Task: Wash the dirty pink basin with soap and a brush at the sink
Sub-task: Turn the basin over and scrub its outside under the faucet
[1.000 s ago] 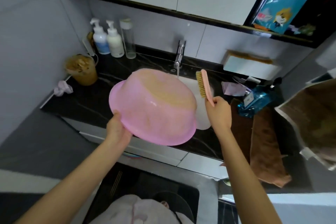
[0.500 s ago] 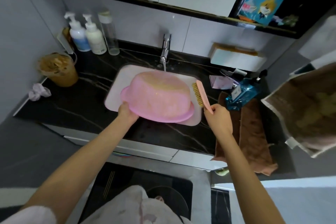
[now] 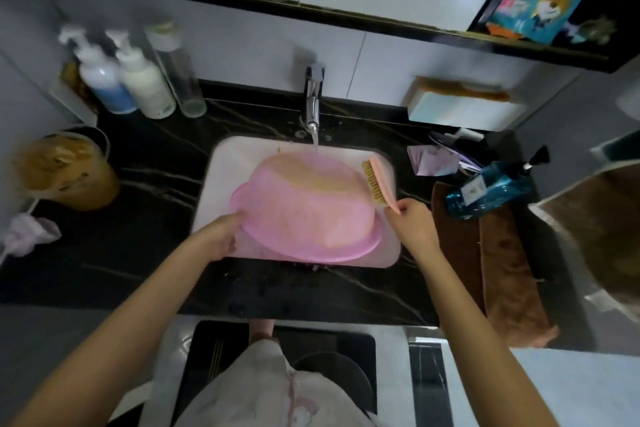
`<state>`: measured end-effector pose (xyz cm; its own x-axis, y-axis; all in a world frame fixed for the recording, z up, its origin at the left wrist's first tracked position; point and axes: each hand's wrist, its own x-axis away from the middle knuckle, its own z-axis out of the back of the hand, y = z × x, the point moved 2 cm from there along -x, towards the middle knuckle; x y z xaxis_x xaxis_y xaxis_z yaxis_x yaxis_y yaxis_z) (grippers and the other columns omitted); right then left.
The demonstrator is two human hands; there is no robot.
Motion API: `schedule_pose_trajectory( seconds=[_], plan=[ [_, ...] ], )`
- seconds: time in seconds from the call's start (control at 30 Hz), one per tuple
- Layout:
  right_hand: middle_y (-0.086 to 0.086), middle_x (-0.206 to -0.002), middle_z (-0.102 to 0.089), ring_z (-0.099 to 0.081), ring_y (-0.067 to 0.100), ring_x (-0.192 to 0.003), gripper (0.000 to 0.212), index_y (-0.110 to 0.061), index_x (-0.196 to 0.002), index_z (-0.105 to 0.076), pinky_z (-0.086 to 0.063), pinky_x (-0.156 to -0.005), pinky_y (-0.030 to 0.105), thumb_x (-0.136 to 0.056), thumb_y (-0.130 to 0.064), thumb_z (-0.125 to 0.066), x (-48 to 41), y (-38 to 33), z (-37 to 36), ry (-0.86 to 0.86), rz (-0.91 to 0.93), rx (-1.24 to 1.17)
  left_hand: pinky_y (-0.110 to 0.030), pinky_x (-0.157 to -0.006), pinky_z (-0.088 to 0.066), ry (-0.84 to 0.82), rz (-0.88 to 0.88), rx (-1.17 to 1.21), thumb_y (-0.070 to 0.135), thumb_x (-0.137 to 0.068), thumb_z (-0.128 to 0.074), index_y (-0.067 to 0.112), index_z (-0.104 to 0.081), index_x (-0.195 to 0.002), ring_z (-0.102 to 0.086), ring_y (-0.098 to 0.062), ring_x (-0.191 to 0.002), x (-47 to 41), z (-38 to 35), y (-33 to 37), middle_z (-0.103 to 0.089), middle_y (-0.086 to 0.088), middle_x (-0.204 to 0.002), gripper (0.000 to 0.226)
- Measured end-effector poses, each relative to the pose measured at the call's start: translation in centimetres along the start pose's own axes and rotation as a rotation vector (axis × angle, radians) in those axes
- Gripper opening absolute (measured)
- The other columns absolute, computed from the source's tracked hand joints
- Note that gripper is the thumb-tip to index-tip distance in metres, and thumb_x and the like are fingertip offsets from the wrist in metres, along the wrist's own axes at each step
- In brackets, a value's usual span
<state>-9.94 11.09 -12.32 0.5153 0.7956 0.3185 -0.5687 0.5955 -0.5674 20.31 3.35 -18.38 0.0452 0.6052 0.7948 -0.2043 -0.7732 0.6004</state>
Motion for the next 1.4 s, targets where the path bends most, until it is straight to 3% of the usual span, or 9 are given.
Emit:
schedule_pose_trajectory(
  seconds=[0.13,0.27,0.37,0.57,0.77,0.93,1.03,1.23,1.4],
  plan=[
    [0.006,-0.091,-0.065,-0.061,0.016,-0.078,0.023,-0.008,-0.102,-0.064,-0.046,-0.060,0.023,-0.090,-0.026,-0.059,-2.5,-2.7,-0.9,-0.027,-0.034,-0.006,-0.038,-0.104,-0.039,0.011,-0.001,-0.429,0.065,-0.078,-0.050,0.004,-0.026,-0.146,-0.046,-0.033,-0.123,-2.8,2.8,3.6,-0.039,-0.011,-0.145,0.094],
    [0.002,-0.088,-0.059,-0.056,0.013,-0.076,0.025,-0.006,-0.108,-0.062,-0.042,-0.060,0.023,-0.090,-0.024,-0.059,-4.5,-4.3,-1.6,-0.031,-0.065,-0.056,-0.032,-0.106,-0.035,0.089,-0.354,-0.433,0.031,-0.095,-0.049,0.013,-0.033,-0.144,-0.040,-0.026,-0.132,-3.7,1.2,10.1,-0.036,-0.010,-0.148,0.055],
    [0.005,-0.101,-0.061,-0.057,0.014,-0.083,0.037,-0.010,-0.119,-0.056,-0.044,-0.068,0.026,-0.090,-0.033,-0.058,-5.4,-4.8,-2.5,-0.043,-0.093,-0.097,-0.022,-0.086,-0.039,0.021,-0.567,-0.473,0.021,-0.095,-0.047,0.005,-0.055,-0.125,-0.052,-0.022,-0.119,-3.7,-1.2,14.4,-0.056,-0.012,-0.129,0.034],
    [0.000,-0.130,-0.057,-0.060,0.017,-0.103,0.040,-0.038,-0.138,-0.043,-0.050,-0.084,0.031,-0.098,-0.031,-0.043,-7.7,-4.9,-3.1,-0.280,0.111,0.132,-0.013,-0.085,-0.037,-0.105,-0.658,-0.501,0.019,-0.094,-0.054,0.000,-0.049,-0.127,-0.053,-0.014,-0.109,-4.2,-5.3,17.9,-0.056,-0.012,-0.125,0.038],
    [0.010,-0.125,-0.061,-0.058,0.031,-0.108,0.043,-0.036,-0.139,-0.043,-0.044,-0.081,0.033,-0.098,-0.024,-0.037,-11.4,-7.6,-5.2,-0.299,0.316,0.565,-0.013,-0.076,-0.039,-0.051,-0.588,-0.376,0.032,-0.093,-0.054,0.007,-0.044,-0.133,-0.050,-0.006,-0.101,-5.1,-6.6,17.5,-0.053,0.003,-0.111,0.048],
    [0.004,-0.101,-0.063,-0.059,0.024,-0.093,0.031,-0.036,-0.121,-0.060,-0.037,-0.074,0.028,-0.100,-0.033,-0.036,-10.6,-9.0,-7.9,-0.534,0.501,0.414,-0.020,-0.055,-0.035,0.013,-0.564,-0.485,0.035,-0.093,-0.053,0.015,-0.058,-0.063,-0.050,0.007,-0.048,-6.7,-8.5,19.7,-0.055,0.012,-0.047,0.036],
    [0.003,-0.093,-0.060,-0.061,0.024,-0.089,0.045,-0.044,-0.137,-0.043,-0.041,-0.072,0.031,-0.097,-0.022,-0.039,-11.5,-7.2,-5.4,-0.594,0.495,0.509,-0.016,-0.056,-0.040,-0.028,-0.471,-0.408,0.035,-0.089,-0.060,0.014,-0.061,-0.067,-0.055,0.000,-0.057,-7.1,-8.1,19.4,-0.060,0.007,-0.063,0.030],
    [0.010,-0.120,-0.064,-0.060,0.032,-0.106,0.045,-0.040,-0.137,-0.044,-0.042,-0.080,0.032,-0.096,-0.023,-0.041,-12.7,-8.2,-7.5,-0.473,0.554,0.497,-0.007,-0.048,-0.043,-0.052,-0.301,-0.209,0.035,-0.086,-0.064,0.013,-0.064,-0.078,-0.062,0.003,-0.053,-6.4,-8.7,19.0,-0.067,-0.002,-0.079,0.024],
    [-0.002,-0.086,-0.062,-0.062,0.020,-0.078,0.043,-0.048,-0.139,-0.036,-0.041,-0.065,0.030,-0.100,-0.028,-0.036,-12.5,-6.3,-3.9,-0.695,0.516,0.550,-0.018,-0.087,-0.044,-0.208,-0.307,-0.438,0.054,-0.068,-0.068,0.021,-0.064,-0.109,-0.054,-0.010,-0.107,-6.0,-5.4,15.6,-0.061,0.007,-0.110,0.053]
  ],
)
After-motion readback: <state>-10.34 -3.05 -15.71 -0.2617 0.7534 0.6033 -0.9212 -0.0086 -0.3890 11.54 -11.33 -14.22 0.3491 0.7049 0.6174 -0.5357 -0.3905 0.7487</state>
